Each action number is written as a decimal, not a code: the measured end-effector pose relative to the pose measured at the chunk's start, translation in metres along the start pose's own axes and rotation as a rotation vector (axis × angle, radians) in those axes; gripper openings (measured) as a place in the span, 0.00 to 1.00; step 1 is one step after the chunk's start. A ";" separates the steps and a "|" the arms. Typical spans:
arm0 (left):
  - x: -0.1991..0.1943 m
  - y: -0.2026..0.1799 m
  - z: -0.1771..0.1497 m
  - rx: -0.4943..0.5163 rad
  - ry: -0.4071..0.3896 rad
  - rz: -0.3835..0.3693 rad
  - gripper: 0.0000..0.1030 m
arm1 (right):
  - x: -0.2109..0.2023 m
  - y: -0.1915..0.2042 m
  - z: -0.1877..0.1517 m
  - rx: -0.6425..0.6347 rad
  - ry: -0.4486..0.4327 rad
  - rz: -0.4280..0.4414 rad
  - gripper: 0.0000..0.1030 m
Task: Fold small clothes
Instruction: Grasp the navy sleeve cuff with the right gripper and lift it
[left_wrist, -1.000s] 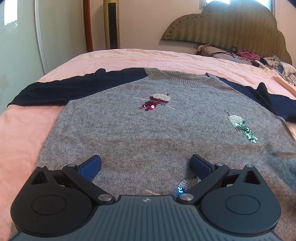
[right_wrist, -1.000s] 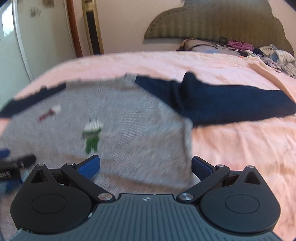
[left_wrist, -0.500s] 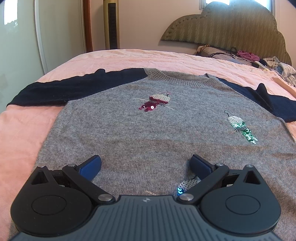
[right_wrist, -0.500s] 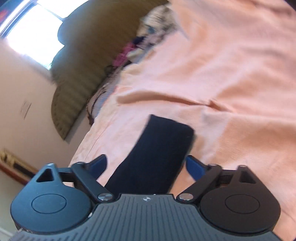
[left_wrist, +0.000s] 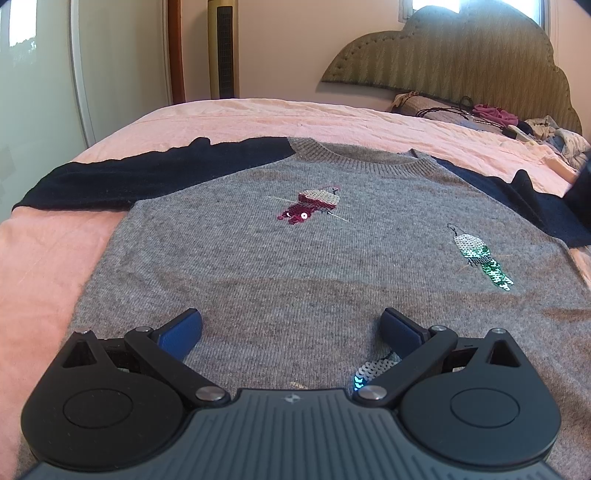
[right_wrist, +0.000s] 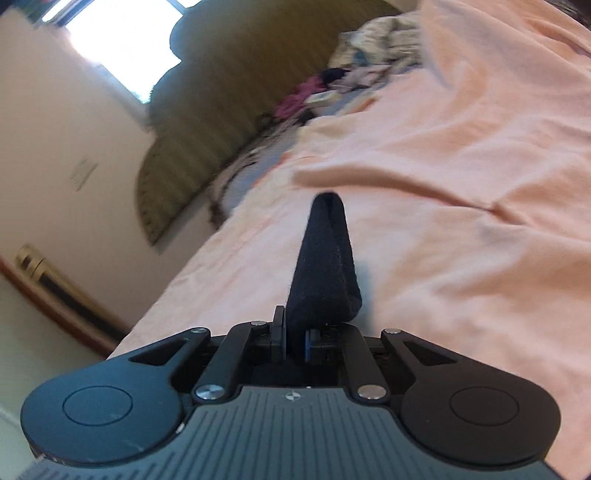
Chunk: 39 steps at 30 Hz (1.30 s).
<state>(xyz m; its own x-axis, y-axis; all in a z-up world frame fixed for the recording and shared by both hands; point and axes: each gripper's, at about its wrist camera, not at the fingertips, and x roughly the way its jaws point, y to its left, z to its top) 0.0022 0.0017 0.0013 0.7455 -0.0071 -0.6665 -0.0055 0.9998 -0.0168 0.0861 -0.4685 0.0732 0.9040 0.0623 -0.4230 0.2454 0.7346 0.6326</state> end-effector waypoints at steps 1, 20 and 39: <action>0.000 0.000 0.000 0.000 0.000 0.000 1.00 | -0.002 0.025 -0.010 -0.033 0.030 0.072 0.15; -0.007 0.025 0.028 -0.216 0.038 -0.246 1.00 | -0.008 0.094 -0.168 -0.141 0.269 0.304 0.93; 0.075 -0.015 0.112 -0.233 0.156 -0.198 0.06 | -0.009 0.085 -0.174 -0.142 0.259 0.393 1.00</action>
<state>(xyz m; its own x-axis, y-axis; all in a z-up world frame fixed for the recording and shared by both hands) 0.1335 -0.0118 0.0351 0.6363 -0.2207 -0.7392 -0.0370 0.9483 -0.3151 0.0377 -0.2887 0.0181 0.7973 0.5062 -0.3288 -0.1636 0.7055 0.6895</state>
